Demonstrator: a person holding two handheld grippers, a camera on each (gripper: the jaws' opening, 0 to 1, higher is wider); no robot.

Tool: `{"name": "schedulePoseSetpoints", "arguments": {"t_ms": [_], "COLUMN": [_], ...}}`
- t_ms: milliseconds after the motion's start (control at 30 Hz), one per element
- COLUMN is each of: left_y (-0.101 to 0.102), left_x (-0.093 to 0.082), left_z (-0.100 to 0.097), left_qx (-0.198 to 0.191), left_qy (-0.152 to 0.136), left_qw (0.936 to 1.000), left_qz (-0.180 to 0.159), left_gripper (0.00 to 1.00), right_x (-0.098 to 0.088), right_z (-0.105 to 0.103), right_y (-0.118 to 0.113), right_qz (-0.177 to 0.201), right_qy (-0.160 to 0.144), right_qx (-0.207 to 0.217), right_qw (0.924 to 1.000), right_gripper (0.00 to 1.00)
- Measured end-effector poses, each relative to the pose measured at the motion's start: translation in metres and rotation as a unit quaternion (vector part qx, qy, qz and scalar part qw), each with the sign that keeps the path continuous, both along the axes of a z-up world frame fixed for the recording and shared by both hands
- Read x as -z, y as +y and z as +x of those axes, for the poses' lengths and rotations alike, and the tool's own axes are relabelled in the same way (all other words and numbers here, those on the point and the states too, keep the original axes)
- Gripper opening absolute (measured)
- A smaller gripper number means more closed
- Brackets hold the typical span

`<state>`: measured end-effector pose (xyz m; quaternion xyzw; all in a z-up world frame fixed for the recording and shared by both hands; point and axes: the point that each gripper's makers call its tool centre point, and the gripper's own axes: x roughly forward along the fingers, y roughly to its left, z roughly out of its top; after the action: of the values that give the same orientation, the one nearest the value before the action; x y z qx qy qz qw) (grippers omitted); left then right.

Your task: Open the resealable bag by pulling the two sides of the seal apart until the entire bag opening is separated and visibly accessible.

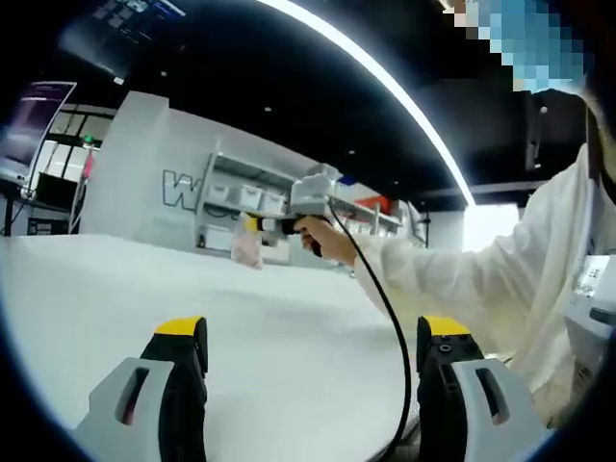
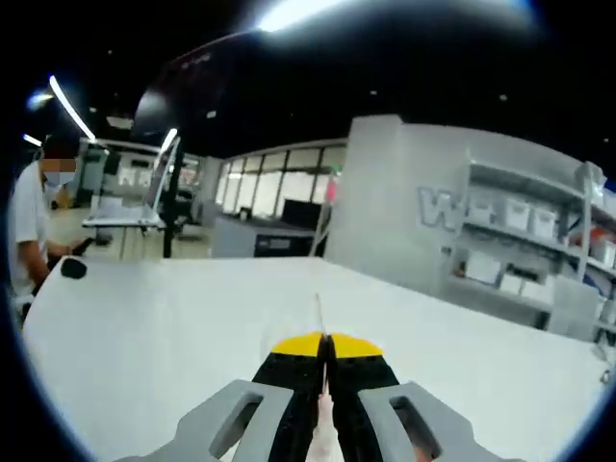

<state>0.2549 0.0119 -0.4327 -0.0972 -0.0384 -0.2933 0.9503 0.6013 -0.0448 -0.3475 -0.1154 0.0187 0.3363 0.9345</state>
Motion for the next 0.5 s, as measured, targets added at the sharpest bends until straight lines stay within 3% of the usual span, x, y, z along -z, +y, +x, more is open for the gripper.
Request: {"name": "schedulePoseSetpoints", "arguments": {"t_ms": [500], "left_y": [-0.001], "left_x": [0.002], "left_z": [-0.001], "left_qx": [0.000], "left_qy": [0.002], "left_qw": [1.0000], "left_qz": [0.004], "left_gripper": [0.89], "right_x": [0.010], "right_z": [0.021], "right_y": [0.012], "right_qz": [-0.047], "right_qy": [-0.008], "right_qx": [0.013], "right_qw": [0.9988], "right_gripper": [0.00]}}
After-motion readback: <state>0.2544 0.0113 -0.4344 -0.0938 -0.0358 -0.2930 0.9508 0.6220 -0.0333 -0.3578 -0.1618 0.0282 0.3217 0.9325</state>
